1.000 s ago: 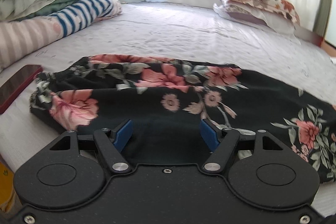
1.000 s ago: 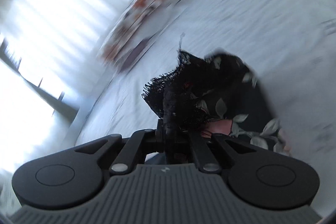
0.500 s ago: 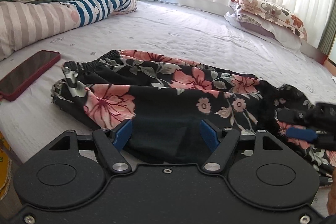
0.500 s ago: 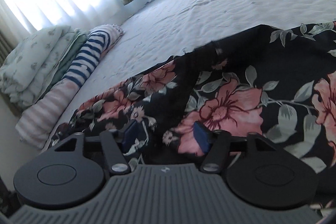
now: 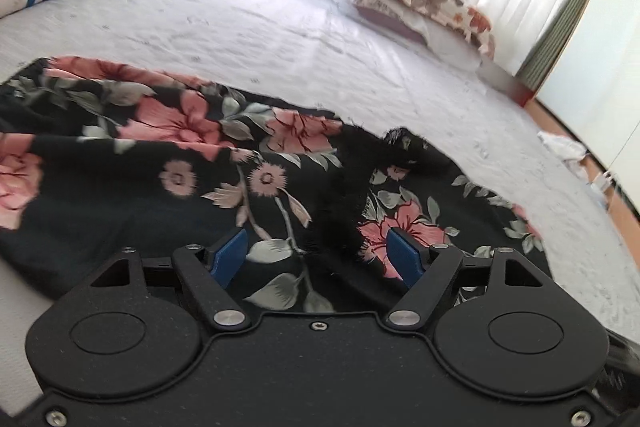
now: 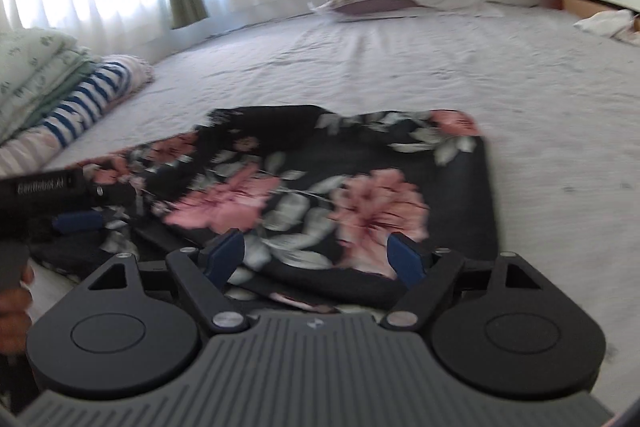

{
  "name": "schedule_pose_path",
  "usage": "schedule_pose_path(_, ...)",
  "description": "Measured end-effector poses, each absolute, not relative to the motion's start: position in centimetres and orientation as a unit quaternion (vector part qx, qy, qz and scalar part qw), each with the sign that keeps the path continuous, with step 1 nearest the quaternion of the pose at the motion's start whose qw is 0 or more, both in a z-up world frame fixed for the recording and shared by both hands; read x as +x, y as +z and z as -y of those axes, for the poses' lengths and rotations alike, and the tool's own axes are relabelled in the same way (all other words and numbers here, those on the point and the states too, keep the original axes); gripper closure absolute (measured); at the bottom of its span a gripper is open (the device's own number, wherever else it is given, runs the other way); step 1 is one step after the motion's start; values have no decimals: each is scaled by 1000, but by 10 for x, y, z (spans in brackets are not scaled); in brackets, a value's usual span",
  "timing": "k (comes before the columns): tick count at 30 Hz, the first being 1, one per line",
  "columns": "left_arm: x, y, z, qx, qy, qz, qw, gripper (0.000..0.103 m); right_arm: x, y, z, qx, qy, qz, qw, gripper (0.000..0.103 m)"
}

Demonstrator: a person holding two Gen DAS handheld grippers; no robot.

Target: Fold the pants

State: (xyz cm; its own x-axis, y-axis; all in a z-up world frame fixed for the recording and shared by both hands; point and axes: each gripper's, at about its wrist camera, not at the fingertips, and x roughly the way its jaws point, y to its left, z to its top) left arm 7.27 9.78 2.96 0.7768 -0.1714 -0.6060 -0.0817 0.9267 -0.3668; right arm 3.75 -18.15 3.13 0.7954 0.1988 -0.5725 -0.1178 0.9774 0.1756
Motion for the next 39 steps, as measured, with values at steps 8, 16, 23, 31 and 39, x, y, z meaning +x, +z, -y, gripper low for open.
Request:
schedule_pose_path(8, 104, 24, -65, -186, -19, -349, 918, 26, 17, 20, 216, 14, 6, -315, 949, 14)
schedule_pose_path(16, 114, 18, -39, -135, -3, -363, 922, 74, 5, 6, 225, -22, -3, -332, 943, 13)
schedule_pose_path(23, 98, 41, -48, -152, -26, -334, 930, 94, 7, 4, 221, -29, -3, -325, 945, 11)
schedule_pose_path(31, 80, 43, -55, -130, -18, -338, 932, 94, 9, 5, 237, -21, -33, -325, 945, 11)
schedule_pose_path(39, 68, 18, -58, -109, -13, -371, 922, 94, 6, 8, 260, -6, -61, -333, 941, 11)
